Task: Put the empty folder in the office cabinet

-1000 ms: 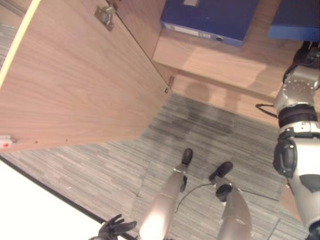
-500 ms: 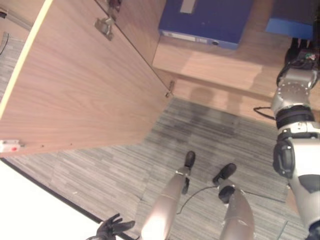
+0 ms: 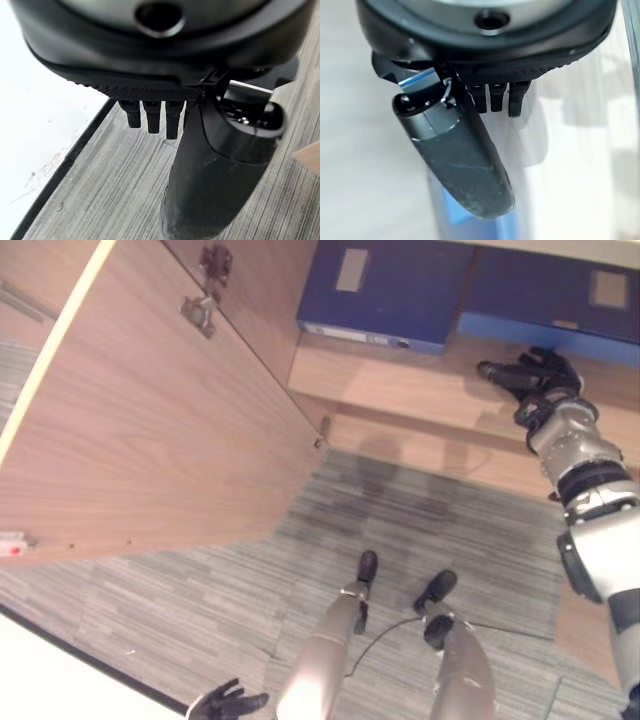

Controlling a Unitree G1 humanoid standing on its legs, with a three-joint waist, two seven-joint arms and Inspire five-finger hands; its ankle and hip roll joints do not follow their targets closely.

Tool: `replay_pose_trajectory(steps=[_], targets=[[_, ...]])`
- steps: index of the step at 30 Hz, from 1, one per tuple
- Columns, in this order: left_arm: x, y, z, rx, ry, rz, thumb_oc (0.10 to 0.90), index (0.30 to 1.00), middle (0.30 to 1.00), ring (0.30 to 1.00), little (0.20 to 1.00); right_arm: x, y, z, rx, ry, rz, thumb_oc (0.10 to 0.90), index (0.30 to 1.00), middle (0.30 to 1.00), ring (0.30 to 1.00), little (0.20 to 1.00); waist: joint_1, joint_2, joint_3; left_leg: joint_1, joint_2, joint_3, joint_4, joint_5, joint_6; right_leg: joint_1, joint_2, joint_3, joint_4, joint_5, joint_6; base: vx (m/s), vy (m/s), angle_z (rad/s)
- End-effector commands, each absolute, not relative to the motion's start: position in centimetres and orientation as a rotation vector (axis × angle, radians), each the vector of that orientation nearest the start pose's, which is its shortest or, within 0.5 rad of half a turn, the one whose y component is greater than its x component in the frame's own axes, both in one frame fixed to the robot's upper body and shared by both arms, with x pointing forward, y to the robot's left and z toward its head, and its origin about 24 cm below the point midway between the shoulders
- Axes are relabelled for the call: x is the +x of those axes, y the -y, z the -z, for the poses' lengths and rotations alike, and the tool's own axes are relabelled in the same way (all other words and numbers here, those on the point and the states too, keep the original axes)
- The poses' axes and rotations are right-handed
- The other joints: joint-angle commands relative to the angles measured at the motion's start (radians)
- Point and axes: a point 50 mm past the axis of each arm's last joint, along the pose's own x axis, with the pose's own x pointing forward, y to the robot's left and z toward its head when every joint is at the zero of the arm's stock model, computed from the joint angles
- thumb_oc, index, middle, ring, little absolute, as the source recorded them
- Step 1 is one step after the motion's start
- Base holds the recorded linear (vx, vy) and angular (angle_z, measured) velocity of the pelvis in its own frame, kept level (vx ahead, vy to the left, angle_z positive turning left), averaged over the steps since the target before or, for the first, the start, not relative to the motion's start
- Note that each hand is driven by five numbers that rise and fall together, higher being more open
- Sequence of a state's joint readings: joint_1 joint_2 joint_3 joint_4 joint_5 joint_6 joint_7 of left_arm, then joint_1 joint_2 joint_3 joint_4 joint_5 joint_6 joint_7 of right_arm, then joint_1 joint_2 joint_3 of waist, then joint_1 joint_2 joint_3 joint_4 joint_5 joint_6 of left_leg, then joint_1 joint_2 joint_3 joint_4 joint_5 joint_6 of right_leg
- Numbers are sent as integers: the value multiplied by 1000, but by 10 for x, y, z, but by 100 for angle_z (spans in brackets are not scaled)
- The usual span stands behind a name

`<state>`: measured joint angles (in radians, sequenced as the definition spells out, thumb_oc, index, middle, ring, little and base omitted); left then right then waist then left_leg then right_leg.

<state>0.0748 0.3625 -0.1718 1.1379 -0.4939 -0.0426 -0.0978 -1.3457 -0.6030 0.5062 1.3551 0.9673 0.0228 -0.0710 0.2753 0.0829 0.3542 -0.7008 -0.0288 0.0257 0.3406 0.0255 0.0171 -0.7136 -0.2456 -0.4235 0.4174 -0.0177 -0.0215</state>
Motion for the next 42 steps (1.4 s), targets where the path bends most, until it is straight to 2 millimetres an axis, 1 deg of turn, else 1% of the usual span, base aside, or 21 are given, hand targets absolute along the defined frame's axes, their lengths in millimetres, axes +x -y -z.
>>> replay_pose_trajectory(steps=[1,4,7,10,11,12,13,14,16,17,18,19,20,22,24,25,29,31,34,37,42], targets=[[-8,-327,137,84,-1380,-410,800,900,900,900,900,419,253,-271,99,105,207,800,900,900,900,900,32,-8,-15,36,22,5,-72,-52,-37,98,-32,-21,19,-73,96,0,0,0],[-7,-325,137,67,-1367,-407,800,900,900,900,900,420,244,-276,187,155,158,800,900,900,900,900,39,-1,-14,45,25,5,-83,-47,-38,104,-31,-24,15,-73,98,2,-13,-2],[-6,-326,136,59,-1353,-411,800,900,900,900,900,421,241,-277,128,148,143,800,900,900,900,900,43,1,-13,52,28,5,-91,-42,-42,112,-29,-27,5,-69,100,1,-10,-2],[-9,-328,135,60,-1359,-420,800,900,900,900,900,419,251,-277,-140,81,196,800,900,900,900,900,41,-4,-11,57,30,7,-99,-36,-44,116,-26,-30,-5,-63,100,0,0,0],[-9,-326,136,61,-1363,-417,800,900,900,900,900,417,257,-278,-280,58,237,800,900,900,900,900,37,-5,-9,59,31,7,-105,-33,-44,116,-25,-30,-10,-59,100,0,0,0],[-9,-325,137,60,-1363,-416,800,900,900,900,900,417,256,-278,-283,58,238,800,900,900,900,900,37,-4,-9,60,31,7,-105,-32,-44,116,-24,-30,-10,-58,100,0,0,0],[-10,-324,137,62,-1363,-417,800,900,900,900,900,417,259,-277,-359,47,255,800,900,900,900,900,35,-6,-7,61,31,6,-111,-29,-45,118,-24,-32,-16,-55,101,0,0,0],[-10,-324,137,61,-1363,-416,800,900,900,900,900,417,259,-277,-360,47,255,800,900,900,900,900,35,-6,-7,61,31,6,-111,-28,-45,119,-24,-32,-17,-55,101,0,0,0],[-9,-327,136,70,-1356,-409,800,900,900,900,900,415,265,-269,-568,-37,239,800,900,900,900,900,41,-8,-3,63,32,4,-122,-20,-47,121,-22,-36,-25,-50,102,-15,-31,-2],[-9,-326,136,69,-1357,-408,800,900,900,900,900,415,265,-270,-570,-37,239,800,900,900,900,900,40,-7,-3,64,32,4,-123,-19,-47,122,-21,-36,-26,-50,102,0,0,0],[-8,-327,135,72,-1353,-402,800,900,900,900,900,415,266,-269,-659,-62,229,800,900,900,900,900,40,-7,-1,63,32,3,-125,-17,-48,123,-22,-39,-28,-49,102,0,0,0],[-7,-330,133,83,-1347,-384,800,900,900,900,900,414,268,-263,-871,-132,207,800,900,900,900,900,40,-11,3,67,34,2,-130,-12,-50,127,-24,-44,-33,-47,103,0,0,0],[-7,-329,134,82,-1348,-383,800,900,900,900,900,414,268,-263,-874,-133,206,800,900,900,900,900,39,-9,3,68,34,2,-131,-12,-50,128,-24,-45,-34,-46,103,0,0,0],[-6,-329,133,84,-1338,-377,800,900,900,900,900,414,269,-258,-949,-151,197,800,900,900,900,900,37,-8,5,71,35,1,-135,-9,-51,132,-25,-46,-38,-44,105,-5,-7,5],[-5,-326,135,74,-1331,-379,800,900,900,900,900,409,283,-256,-985,-184,244,800,900,900,900,900,39,-4,7,73,33,-1,-142,-4,-51,131,-26,-44,-42,-40,107,-12,-1,5],[-5,-326,135,74,-1331,-379,800,900,900,900,900,409,283,-256,-985,-184,244,800,900,900,900,900,39,-4,7,73,33,-1,-142,-4,-51,131,-26,-44,-42,-40,107,0,0,0],[-1,-324,136,66,-1317,-377,800,900,900,900,900,402,301,-262,-1204,-270,297,800,900,900,900,900,38,-2,12,75,33,-1,-154,2,-49,133,-25,-45,-48,-36,110,0,0,0],[-1,-322,136,63,-1314,-369,800,900,900,900,900,399,309,-265,-1238,-284,306,800,900,900,900,900,36,-3,14,80,31,-3,-162,5,-48,134,-24,-43,-52,-33,112,0,0,0],[1,-321,137,61,-1314,-359,800,900,900,900,900,397,311,-266,-1232,-280,312,800,900,900,900,900,34,-1,16,81,31,0,-166,8,-48,134,-23,-43,-56,-30,113,0,0,0],[5,-319,138,56,-1304,-352,800,900,900,900,900,397,312,-262,-1205,-284,307,800,900,900,900,900,31,0,19,83,31,3,-171,10,-47,134,-22,-41,-63,-26,115,0,0,0],[14,-316,138,48,-1284,-344,800,900,900,900,900,400,306,-249,-1175,-309,266,800,900,900,900,900,26,1,23,92,29,9,-180,16,-47,144,-19,-43,-81,-17,116,0,0,0]])
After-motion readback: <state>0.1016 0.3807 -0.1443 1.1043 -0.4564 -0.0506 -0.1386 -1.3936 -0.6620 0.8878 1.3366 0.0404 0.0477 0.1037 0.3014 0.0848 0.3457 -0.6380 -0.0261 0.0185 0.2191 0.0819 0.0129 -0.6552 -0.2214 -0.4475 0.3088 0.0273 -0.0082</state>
